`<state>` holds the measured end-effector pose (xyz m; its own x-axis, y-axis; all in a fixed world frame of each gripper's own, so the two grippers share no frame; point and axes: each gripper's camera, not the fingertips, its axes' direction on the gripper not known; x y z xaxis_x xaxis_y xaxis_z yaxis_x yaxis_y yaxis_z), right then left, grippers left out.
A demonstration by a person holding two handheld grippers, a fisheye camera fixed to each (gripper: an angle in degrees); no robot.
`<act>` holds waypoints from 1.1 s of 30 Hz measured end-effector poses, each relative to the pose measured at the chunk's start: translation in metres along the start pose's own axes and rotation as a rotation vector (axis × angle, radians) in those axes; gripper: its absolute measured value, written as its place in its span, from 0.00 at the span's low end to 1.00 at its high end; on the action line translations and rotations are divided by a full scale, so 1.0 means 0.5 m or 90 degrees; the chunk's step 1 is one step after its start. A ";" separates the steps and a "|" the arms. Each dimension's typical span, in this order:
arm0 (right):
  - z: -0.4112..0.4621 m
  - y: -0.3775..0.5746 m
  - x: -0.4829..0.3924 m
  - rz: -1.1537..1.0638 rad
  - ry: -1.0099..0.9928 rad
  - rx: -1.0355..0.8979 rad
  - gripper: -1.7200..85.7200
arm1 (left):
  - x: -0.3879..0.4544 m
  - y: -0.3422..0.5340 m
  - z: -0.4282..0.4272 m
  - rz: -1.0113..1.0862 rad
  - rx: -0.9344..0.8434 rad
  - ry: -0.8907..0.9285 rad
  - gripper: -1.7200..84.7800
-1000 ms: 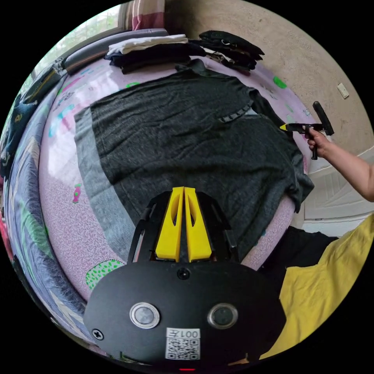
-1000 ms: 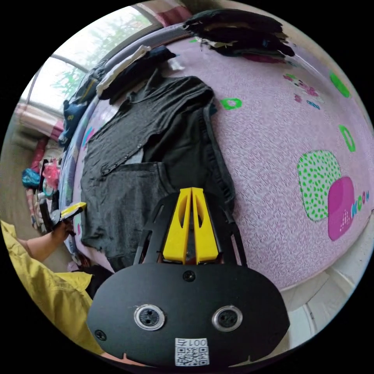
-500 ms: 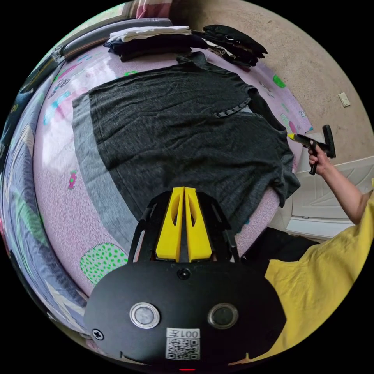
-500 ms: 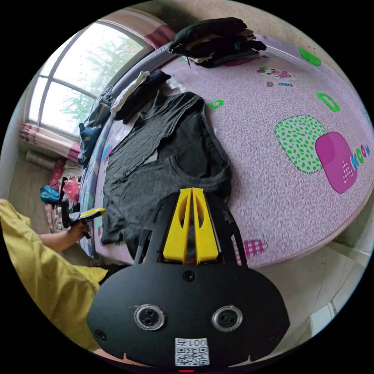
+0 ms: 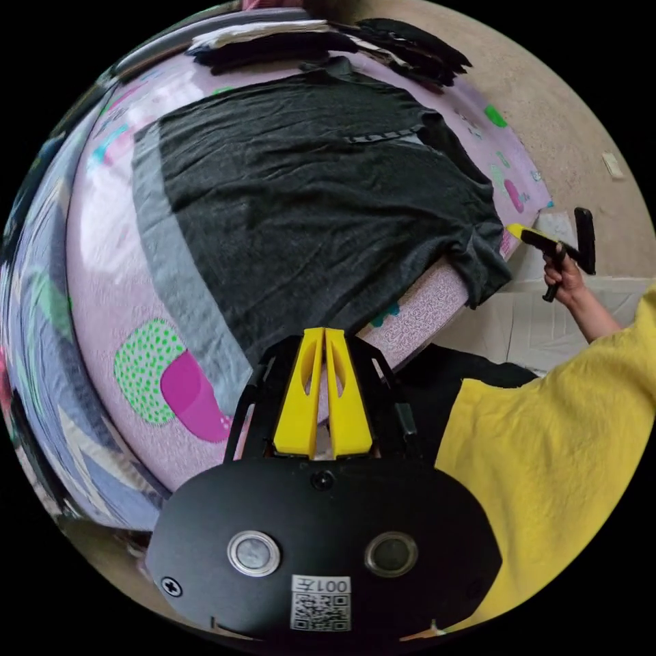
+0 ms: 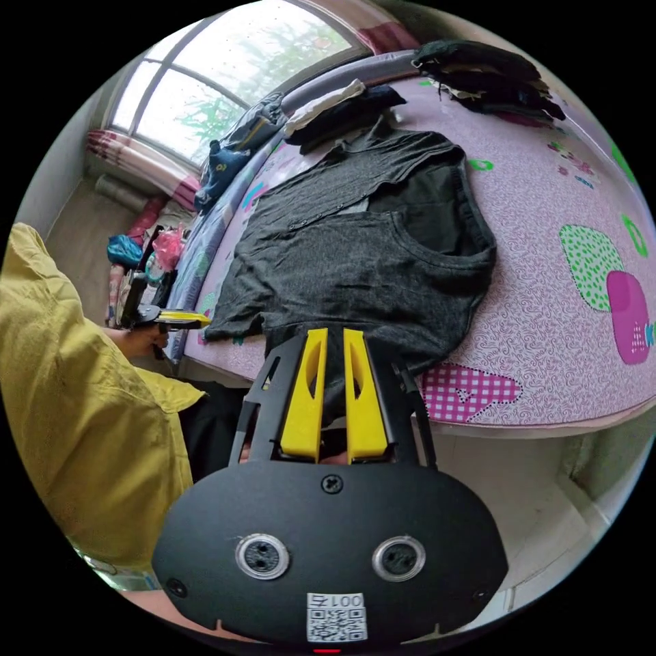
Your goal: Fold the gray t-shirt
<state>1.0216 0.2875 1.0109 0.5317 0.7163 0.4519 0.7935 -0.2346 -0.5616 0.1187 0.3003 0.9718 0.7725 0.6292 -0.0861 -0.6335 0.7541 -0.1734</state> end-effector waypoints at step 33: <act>0.075 -0.155 0.101 0.034 -0.012 -0.042 0.02 | -0.041 0.046 0.003 -0.076 0.063 -0.071 0.01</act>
<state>0.9756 0.3664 1.0512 0.5680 0.7143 0.4088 0.7825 -0.3148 -0.5373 0.0881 0.3052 0.9713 0.8361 0.5472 0.0389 -0.5435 0.8358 -0.0775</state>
